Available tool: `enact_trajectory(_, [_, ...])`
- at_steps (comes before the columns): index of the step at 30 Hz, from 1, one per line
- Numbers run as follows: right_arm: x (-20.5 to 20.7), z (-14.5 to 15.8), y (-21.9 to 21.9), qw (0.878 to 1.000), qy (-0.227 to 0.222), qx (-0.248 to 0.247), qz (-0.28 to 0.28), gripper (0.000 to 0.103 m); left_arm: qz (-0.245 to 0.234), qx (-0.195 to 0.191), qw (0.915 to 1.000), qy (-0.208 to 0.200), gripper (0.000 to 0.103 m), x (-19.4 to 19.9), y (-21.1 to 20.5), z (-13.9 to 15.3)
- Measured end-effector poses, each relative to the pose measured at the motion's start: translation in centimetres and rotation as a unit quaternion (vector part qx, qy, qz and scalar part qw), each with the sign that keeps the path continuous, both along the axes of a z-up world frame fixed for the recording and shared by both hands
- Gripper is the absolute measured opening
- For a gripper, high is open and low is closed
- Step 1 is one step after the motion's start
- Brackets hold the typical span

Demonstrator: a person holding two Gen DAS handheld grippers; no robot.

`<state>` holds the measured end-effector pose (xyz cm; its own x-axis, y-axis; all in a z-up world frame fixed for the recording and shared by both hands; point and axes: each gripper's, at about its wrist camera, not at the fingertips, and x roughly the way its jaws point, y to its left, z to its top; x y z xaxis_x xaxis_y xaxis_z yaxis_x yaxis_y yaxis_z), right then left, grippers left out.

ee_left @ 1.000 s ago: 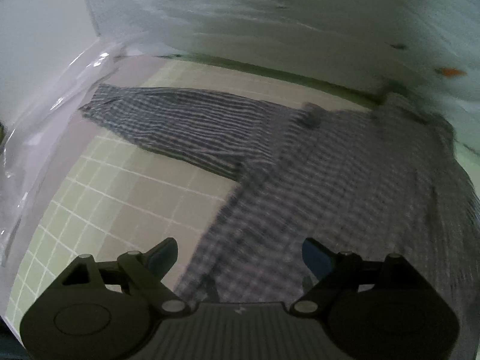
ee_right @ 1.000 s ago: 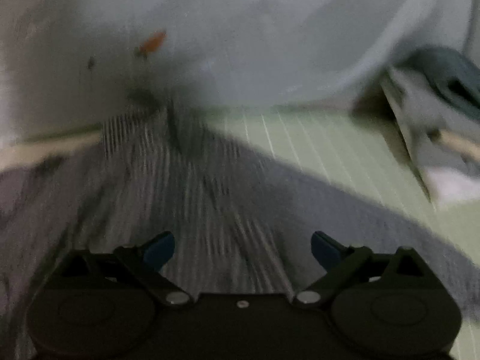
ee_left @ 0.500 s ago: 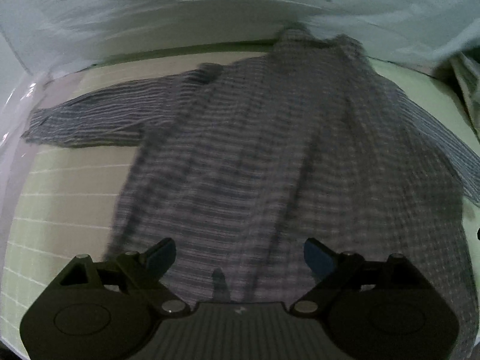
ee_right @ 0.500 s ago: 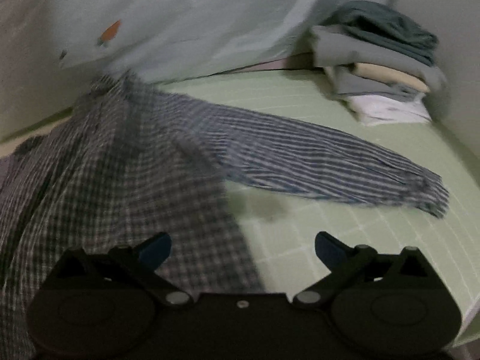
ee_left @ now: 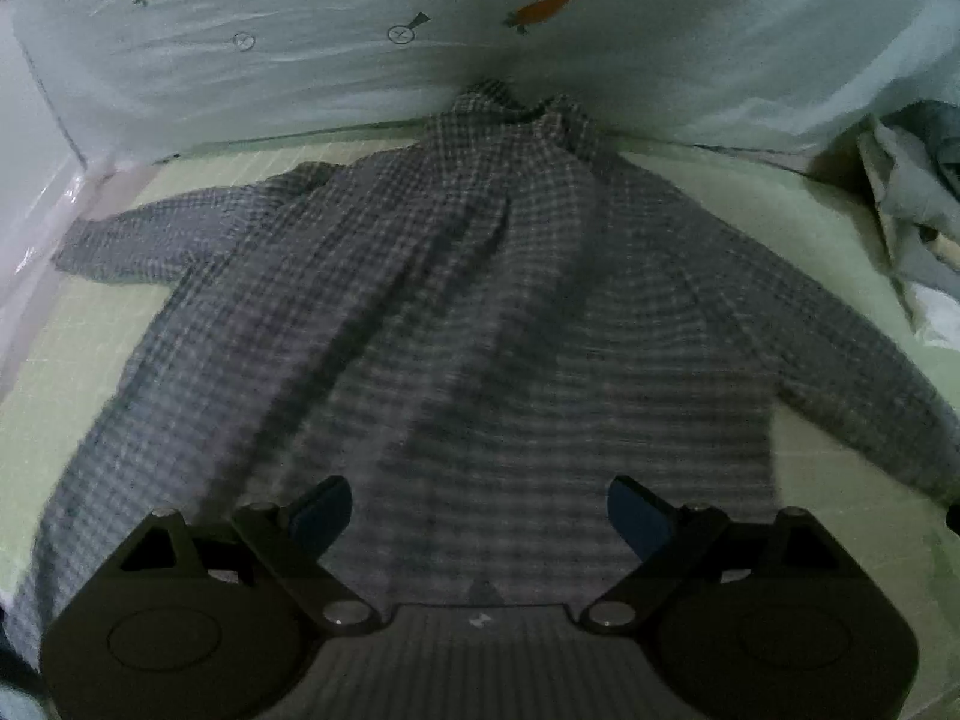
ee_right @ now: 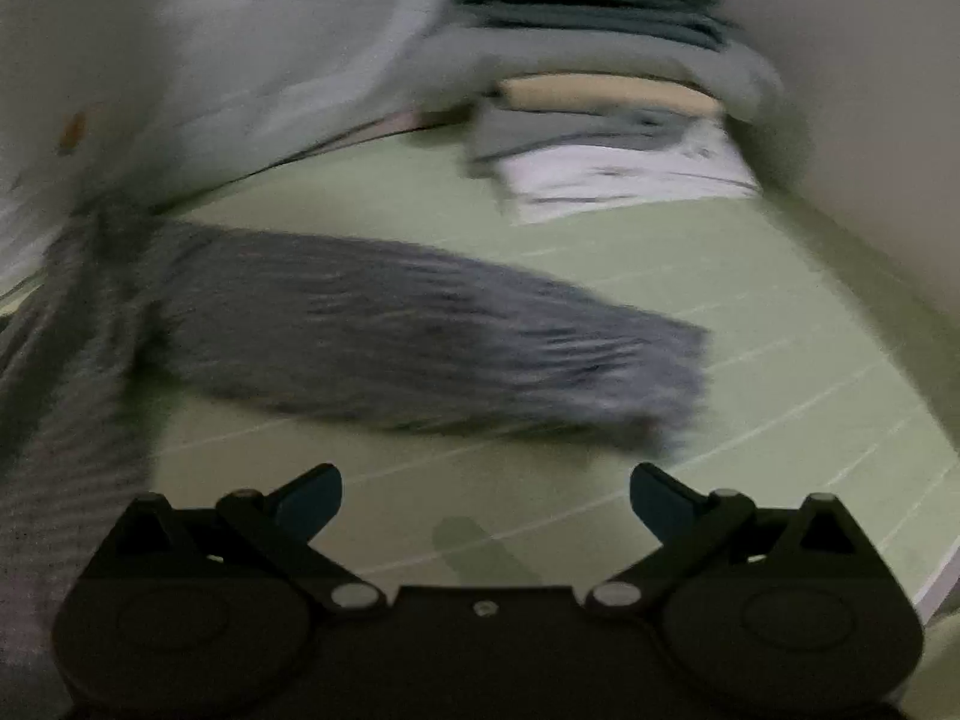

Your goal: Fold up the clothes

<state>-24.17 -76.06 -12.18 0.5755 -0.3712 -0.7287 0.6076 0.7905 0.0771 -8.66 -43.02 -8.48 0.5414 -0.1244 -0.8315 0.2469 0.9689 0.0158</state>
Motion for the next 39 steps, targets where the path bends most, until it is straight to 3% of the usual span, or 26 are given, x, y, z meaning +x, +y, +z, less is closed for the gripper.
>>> enact_trajectory(8, [-1.2,-0.9,-8.3,0.998,-0.025,0.029,-0.050,0.103,0.014,0.026,0.9995,0.012,0.092,-2.3,-2.6,0.0])
enact_trajectory(11, [-0.3,-2.0,-9.6,0.997,-0.014,0.053,-0.050,0.101,0.022,0.034,0.9991,0.013,0.092,-2.2,-3.0,0.0])
enact_trajectory(13, [0.7,-2.7,-10.0,0.997,-0.003,0.063,-0.044,0.079,0.025,0.039,0.9989,0.012,0.092,-2.1,-3.1,0.1])
enact_trajectory(14, [1.1,-2.9,-10.1,0.997,0.002,0.063,-0.040,0.076,0.026,0.040,0.9988,0.011,0.092,-2.1,-3.1,0.2])
enact_trajectory(15, [1.5,-2.9,-9.9,0.998,0.005,0.053,-0.035,0.066,0.027,0.040,0.9988,0.009,0.092,-2.2,-3.1,0.3])
enact_trajectory(16, [1.8,-2.9,-9.8,0.999,0.010,0.042,-0.029,0.048,0.031,0.039,0.9987,0.008,0.092,-2.3,-2.7,0.4])
enact_trajectory(18, [2.6,-2.8,-9.5,0.999,0.030,0.011,-0.012,0.027,0.041,0.039,0.9983,0.007,0.092,-2.4,-1.8,0.6])
enact_trajectory(19, [2.9,-2.8,-9.4,0.999,0.040,-0.005,-0.008,0.022,0.046,0.039,0.9981,0.007,0.092,-2.5,-1.3,0.7])
enact_trajectory(24, [3.1,-2.6,-11.1,0.995,0.070,-0.043,-0.053,0.021,0.098,0.043,0.9943,0.006,0.092,-2.3,3.4,1.0])
enact_trajectory(28, [3.9,-2.4,-11.6,0.985,0.114,-0.090,-0.098,0.034,0.137,0.039,0.9898,0.006,0.092,-1.7,8.4,1.1])
enact_trajectory(32, [5.3,-0.9,-7.6,0.972,0.126,-0.161,-0.115,0.048,0.152,0.034,0.9877,0.012,0.092,0.3,13.5,0.4])
enact_trajectory(34, [6.0,0.0,-4.2,0.979,0.089,-0.160,-0.093,0.068,0.144,0.036,0.9887,0.020,0.092,1.6,15.3,-0.5])
enact_trajectory(36, [6.8,0.1,-1.5,0.987,0.054,-0.127,-0.077,0.074,0.135,0.042,0.9893,0.034,0.092,2.9,16.8,-1.2])
enact_trajectory(39, [8.2,-0.1,2.0,0.995,0.031,-0.071,-0.070,0.075,0.112,0.036,0.9925,0.034,0.092,4.3,18.1,-1.7])
